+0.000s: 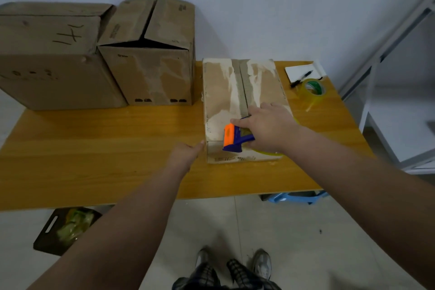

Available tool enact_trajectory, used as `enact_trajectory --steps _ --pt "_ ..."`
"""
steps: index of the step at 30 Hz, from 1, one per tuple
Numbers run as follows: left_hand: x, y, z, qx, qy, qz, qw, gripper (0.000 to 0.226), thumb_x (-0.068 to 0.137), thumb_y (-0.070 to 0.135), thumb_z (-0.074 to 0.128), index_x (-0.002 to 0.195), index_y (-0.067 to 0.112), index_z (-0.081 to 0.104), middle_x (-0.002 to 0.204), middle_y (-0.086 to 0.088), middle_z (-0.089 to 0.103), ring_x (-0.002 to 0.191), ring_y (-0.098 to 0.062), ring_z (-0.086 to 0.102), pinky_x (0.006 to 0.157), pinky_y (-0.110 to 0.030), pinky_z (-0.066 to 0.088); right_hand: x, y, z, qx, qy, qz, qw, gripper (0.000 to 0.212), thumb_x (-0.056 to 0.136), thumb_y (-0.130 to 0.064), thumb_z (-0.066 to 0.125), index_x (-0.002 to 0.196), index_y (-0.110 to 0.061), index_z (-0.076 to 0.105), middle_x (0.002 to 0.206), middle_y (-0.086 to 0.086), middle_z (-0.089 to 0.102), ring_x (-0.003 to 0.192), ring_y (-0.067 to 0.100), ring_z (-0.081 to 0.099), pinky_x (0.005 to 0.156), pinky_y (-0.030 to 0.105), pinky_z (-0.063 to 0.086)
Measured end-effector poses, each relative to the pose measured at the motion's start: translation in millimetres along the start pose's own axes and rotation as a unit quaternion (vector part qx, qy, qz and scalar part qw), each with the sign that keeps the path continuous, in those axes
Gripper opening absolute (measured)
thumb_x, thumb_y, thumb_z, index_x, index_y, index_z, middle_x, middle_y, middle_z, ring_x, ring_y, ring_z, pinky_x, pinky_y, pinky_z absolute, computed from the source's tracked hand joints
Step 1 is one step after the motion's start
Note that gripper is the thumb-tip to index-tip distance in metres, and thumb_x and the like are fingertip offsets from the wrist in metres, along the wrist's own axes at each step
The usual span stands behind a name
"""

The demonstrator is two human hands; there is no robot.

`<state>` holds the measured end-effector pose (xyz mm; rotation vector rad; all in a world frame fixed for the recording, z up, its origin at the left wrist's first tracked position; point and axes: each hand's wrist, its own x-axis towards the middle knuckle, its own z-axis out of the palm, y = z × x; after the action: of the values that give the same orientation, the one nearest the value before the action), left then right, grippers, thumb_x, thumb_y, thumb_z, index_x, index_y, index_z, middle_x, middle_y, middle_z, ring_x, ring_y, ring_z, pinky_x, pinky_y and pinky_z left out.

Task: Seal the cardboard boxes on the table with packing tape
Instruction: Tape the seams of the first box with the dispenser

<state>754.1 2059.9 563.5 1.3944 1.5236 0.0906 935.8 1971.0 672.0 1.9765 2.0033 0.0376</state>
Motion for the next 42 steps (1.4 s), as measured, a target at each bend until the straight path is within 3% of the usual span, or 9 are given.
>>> enact_trajectory --steps 3,10,13,18,21,27,34,37,42 --pt "0.2 1.2 -1.9 0.038 -0.037 -0.021 0.998 0.055 0.09 0.058 0.045 0.097 0.006 0.062 0.075 -0.001 0.05 0.066 -0.018 0.044 0.059 -0.029 0.04 1.1 0.0 0.4 0.002 -0.004 0.0 1.0 0.068 0.086 -0.057 0.056 0.145 -0.041 0.026 0.125 0.004 0.049 0.112 0.027 0.047 0.089 0.039 0.037" --pt "3.6 3.2 1.0 0.05 -0.032 -0.041 0.997 0.068 0.091 0.056 0.045 0.131 0.002 0.048 0.123 -0.01 0.06 0.095 -0.022 0.056 0.091 -0.041 0.042 0.5 -0.9 0.5 0.006 0.003 0.0 1.0 0.068 0.085 -0.056 0.058 0.144 -0.04 0.03 0.121 0.004 0.052 0.109 0.027 0.049 0.087 0.039 0.037" --pt "3.4 10.2 3.3 0.002 0.022 -0.002 1.0 0.078 0.091 0.041 0.057 0.146 0.003 0.016 0.139 -0.017 0.043 0.121 -0.033 0.047 0.095 -0.04 0.041 -0.1 -2.1 0.3 0.001 0.003 0.001 1.0 0.067 0.085 -0.055 0.058 0.144 -0.04 0.03 0.121 0.004 0.052 0.109 0.027 0.049 0.087 0.039 0.036" --pt "-2.1 5.9 -2.0 0.035 0.109 0.027 0.993 0.071 0.086 0.037 0.064 0.142 0.011 0.027 0.136 -0.017 0.036 0.118 -0.035 0.046 0.09 -0.043 0.046 -3.8 -4.4 -3.7 0.0 0.003 0.008 1.0 0.063 0.086 -0.054 0.058 0.142 -0.039 0.034 0.119 0.004 0.052 0.108 0.028 0.05 0.087 0.04 0.037" --pt "-14.9 -4.2 2.5 -0.138 0.156 0.14 0.968 0.041 0.098 0.038 0.045 0.125 0.009 0.054 0.118 -0.01 0.059 0.108 -0.025 0.057 0.085 -0.035 0.047 -6.1 -7.5 -4.1 -0.014 0.012 0.012 1.0 0.061 0.086 -0.051 0.058 0.141 -0.038 0.034 0.119 0.006 0.052 0.107 0.028 0.051 0.086 0.04 0.038" --pt "-36.3 -13.6 42.4 -0.351 -0.029 0.034 0.935 0.081 0.082 0.078 0.018 0.138 0.025 0.045 0.144 0.001 0.045 0.133 -0.019 0.038 0.108 -0.04 0.026 -10.0 -11.4 -0.3 -0.002 0.02 0.032 0.999 0.064 0.087 -0.042 0.06 0.144 -0.037 0.032 0.122 0.007 0.051 0.111 0.029 0.049 0.089 0.041 0.037" --pt "-20.6 -21.4 41.1 -0.231 -0.038 -0.035 0.972 0.064 0.095 0.061 0.025 0.143 0.022 0.037 0.15 -0.006 0.034 0.137 -0.028 0.03 0.109 -0.042 0.024 -10.3 -10.6 -0.4 0.002 0.023 0.029 0.999 0.066 0.087 -0.045 0.06 0.145 -0.037 0.03 0.123 0.007 0.051 0.112 0.03 0.048 0.091 0.041 0.037" --pt "-11.0 -24.8 17.7 -0.059 0.017 0.225 0.973 0.055 0.097 0.018 0.045 0.146 0.035 0.026 0.155 0.006 0.021 0.141 -0.013 0.018 0.107 -0.032 0.022 -9.3 -9.3 -1.5 -0.004 0.017 0.025 1.0 0.065 0.087 -0.047 0.06 0.144 -0.037 0.03 0.123 0.007 0.051 0.112 0.03 0.049 0.09 0.041 0.038" --pt "9.1 -3.1 -6.4 0.322 0.034 0.456 0.829 0.073 0.091 0.014 0.056 0.149 0.031 0.015 0.157 0.007 0.002 0.144 -0.012 0.0 0.115 -0.033 0.001 -4.2 -6.2 -4.4 0.002 0.006 0.011 1.0 0.06 0.085 -0.05 0.059 0.14 -0.036 0.037 0.119 0.005 0.053 0.109 0.028 0.051 0.088 0.041 0.039"
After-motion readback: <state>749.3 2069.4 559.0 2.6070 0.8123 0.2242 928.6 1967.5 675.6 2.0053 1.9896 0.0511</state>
